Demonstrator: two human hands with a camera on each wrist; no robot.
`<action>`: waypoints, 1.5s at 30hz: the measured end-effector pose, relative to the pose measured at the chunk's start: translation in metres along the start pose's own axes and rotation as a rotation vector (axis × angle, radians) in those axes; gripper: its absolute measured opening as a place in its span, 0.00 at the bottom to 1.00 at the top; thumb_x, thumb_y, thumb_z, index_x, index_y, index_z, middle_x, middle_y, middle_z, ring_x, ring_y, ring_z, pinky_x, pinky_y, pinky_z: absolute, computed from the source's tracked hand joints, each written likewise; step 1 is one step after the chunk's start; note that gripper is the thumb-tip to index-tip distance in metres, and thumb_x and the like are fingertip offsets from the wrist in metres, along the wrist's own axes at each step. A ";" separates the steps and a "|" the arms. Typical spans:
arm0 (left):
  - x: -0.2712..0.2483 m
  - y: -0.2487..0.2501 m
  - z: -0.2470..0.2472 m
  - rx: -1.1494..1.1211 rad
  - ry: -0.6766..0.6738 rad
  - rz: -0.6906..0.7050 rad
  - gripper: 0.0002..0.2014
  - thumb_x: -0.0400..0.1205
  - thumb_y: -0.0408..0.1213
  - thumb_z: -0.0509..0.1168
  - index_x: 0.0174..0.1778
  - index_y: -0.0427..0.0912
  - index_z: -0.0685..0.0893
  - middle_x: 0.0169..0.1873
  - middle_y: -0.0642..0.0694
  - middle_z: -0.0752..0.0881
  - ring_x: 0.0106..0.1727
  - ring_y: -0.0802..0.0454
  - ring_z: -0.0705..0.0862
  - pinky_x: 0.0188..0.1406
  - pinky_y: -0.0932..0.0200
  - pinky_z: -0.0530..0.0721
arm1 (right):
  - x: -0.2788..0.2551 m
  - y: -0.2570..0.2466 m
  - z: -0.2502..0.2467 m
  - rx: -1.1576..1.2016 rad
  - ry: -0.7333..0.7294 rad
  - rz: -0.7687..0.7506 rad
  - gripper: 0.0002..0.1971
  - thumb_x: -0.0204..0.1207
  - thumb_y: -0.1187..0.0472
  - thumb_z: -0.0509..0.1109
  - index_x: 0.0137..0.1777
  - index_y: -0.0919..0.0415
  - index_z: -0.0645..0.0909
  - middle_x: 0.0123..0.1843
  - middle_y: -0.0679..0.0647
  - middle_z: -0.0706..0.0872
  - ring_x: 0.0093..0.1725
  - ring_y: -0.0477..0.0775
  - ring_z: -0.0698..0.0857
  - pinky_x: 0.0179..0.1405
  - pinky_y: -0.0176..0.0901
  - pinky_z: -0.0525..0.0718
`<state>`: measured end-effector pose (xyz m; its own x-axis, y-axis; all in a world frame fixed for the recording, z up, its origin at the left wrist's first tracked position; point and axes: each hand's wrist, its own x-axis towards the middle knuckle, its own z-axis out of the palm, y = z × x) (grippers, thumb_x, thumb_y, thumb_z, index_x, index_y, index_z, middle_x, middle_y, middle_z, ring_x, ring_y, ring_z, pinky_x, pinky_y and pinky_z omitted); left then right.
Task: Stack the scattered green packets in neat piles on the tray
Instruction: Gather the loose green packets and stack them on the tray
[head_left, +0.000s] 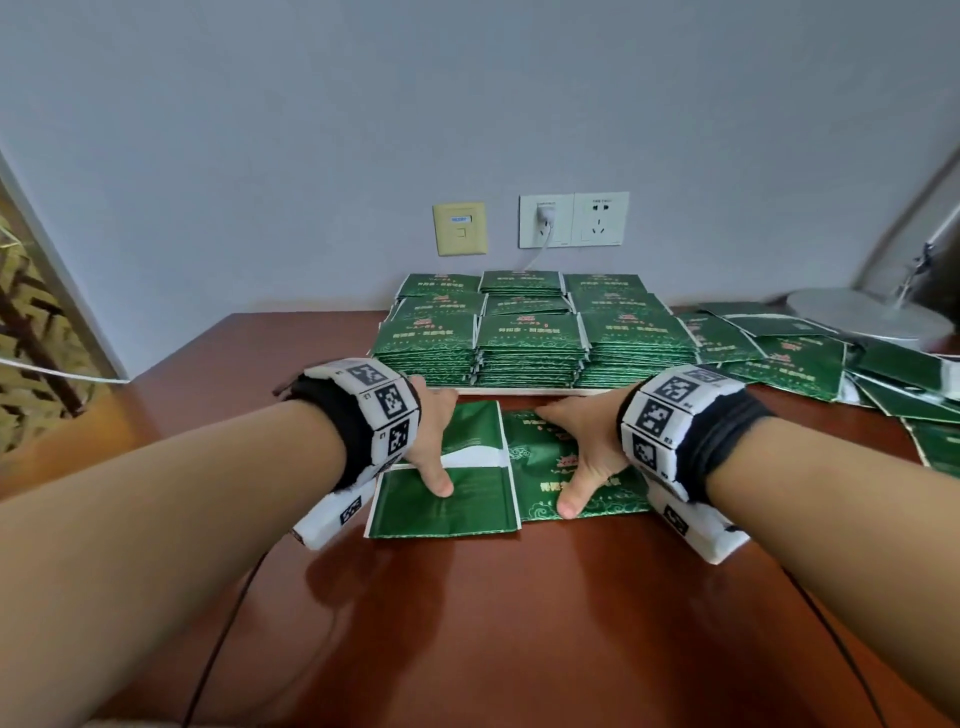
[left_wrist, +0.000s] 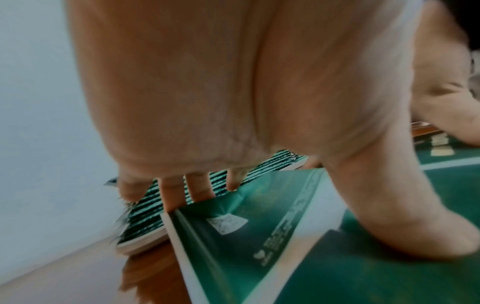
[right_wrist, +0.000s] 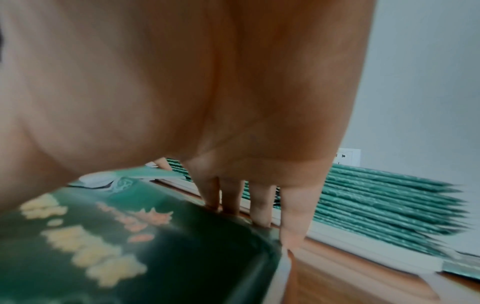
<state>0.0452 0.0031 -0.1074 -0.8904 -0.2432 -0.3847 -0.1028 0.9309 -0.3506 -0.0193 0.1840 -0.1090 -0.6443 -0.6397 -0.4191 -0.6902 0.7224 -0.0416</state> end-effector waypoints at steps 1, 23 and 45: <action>0.001 -0.001 0.001 0.021 0.017 -0.015 0.59 0.63 0.70 0.73 0.82 0.44 0.53 0.65 0.36 0.72 0.64 0.38 0.74 0.63 0.45 0.77 | 0.001 0.000 0.001 -0.013 -0.002 0.004 0.62 0.56 0.36 0.81 0.85 0.55 0.50 0.83 0.50 0.61 0.80 0.54 0.63 0.78 0.51 0.61; -0.052 -0.001 0.007 -0.225 0.434 -0.045 0.16 0.78 0.46 0.70 0.55 0.47 0.73 0.46 0.51 0.83 0.49 0.47 0.81 0.55 0.49 0.74 | -0.015 -0.015 -0.004 -0.244 0.397 0.025 0.22 0.68 0.42 0.75 0.56 0.51 0.75 0.48 0.47 0.84 0.46 0.54 0.83 0.39 0.43 0.78; -0.044 0.012 0.037 -0.264 0.041 0.062 0.47 0.64 0.66 0.74 0.74 0.47 0.65 0.59 0.48 0.71 0.62 0.48 0.69 0.63 0.48 0.76 | -0.004 -0.008 0.015 -0.190 0.139 0.234 0.32 0.68 0.31 0.69 0.51 0.63 0.80 0.42 0.53 0.84 0.45 0.56 0.83 0.41 0.44 0.77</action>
<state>0.0992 0.0147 -0.1259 -0.9154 -0.1771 -0.3614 -0.1546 0.9838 -0.0907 -0.0061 0.1844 -0.1201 -0.8221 -0.5016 -0.2694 -0.5592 0.8001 0.2168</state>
